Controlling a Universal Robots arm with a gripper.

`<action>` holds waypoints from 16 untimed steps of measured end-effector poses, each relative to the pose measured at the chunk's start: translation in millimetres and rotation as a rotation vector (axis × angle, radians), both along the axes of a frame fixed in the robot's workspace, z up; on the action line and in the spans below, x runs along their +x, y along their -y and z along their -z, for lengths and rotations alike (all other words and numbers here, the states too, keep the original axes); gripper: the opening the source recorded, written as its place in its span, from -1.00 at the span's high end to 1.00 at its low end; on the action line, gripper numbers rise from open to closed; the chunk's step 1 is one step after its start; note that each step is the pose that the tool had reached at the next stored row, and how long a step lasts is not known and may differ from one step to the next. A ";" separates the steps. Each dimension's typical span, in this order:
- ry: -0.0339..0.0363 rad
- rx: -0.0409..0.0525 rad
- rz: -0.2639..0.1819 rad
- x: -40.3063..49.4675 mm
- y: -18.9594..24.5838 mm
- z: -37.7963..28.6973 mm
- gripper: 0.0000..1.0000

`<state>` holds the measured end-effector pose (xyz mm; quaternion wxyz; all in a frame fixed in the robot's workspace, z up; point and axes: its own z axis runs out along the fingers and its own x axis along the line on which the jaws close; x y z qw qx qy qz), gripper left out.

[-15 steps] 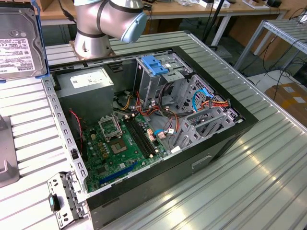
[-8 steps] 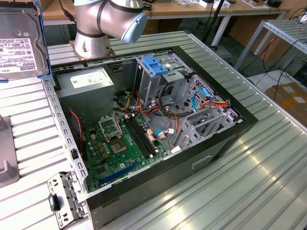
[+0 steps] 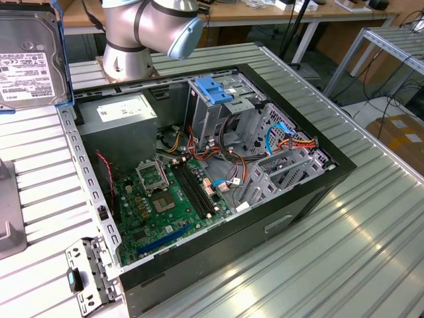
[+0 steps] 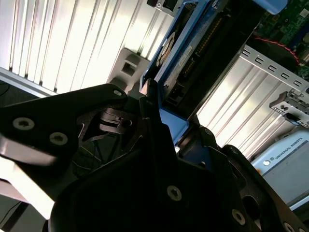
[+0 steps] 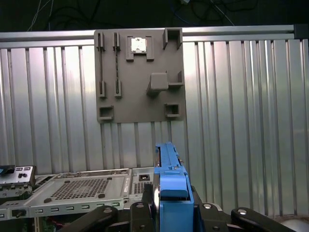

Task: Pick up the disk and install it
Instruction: 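Pick up the disk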

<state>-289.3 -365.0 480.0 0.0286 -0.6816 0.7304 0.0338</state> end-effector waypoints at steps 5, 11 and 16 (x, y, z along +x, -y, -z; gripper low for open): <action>0.0000 0.0001 0.000 3.0 0.0 0.2 0.26; 0.0001 0.0001 0.000 5.3 0.0 0.5 0.26; 0.0000 0.0000 0.000 7.4 0.0 0.6 0.26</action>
